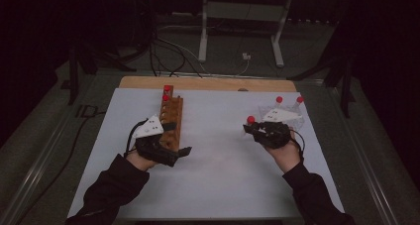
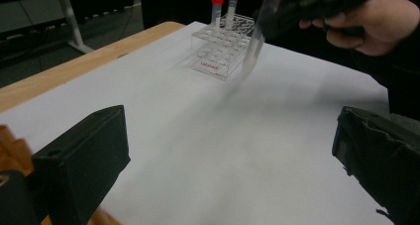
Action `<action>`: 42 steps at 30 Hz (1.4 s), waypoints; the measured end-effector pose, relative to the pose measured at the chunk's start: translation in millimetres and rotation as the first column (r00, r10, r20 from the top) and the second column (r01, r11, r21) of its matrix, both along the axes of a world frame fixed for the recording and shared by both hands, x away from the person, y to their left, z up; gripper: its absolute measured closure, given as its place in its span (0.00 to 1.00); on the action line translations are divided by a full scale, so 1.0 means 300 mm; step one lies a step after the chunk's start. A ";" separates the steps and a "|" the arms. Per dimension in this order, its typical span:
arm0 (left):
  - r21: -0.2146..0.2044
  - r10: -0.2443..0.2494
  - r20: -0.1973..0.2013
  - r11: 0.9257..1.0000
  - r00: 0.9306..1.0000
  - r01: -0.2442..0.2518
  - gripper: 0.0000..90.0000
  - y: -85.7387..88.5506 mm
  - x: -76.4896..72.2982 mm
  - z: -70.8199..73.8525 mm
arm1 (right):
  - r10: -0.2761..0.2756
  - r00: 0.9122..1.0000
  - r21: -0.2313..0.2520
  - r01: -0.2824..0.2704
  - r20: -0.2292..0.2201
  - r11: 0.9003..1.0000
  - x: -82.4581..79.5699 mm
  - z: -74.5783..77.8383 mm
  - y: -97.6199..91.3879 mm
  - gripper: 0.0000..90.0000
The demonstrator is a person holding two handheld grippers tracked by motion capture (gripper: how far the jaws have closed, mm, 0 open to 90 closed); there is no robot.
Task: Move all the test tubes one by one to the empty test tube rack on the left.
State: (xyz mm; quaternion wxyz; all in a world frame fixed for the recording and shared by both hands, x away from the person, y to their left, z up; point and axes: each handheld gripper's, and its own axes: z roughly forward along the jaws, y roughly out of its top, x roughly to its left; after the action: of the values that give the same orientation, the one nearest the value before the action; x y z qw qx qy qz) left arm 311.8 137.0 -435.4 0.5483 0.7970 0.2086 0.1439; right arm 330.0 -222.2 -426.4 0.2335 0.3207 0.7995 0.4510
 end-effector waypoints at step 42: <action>0.065 -0.203 0.058 0.978 0.978 0.199 0.79 -0.321 0.034 0.003 | 0.205 0.976 -0.033 -0.208 -0.077 0.978 -0.094 -0.077 0.186 0.84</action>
State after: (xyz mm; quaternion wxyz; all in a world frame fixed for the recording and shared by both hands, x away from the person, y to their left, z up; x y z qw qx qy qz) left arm 321.9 40.8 -434.3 0.5425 0.8249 0.1050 0.1193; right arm 301.8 -166.3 -449.7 0.1626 0.2475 0.8456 0.4441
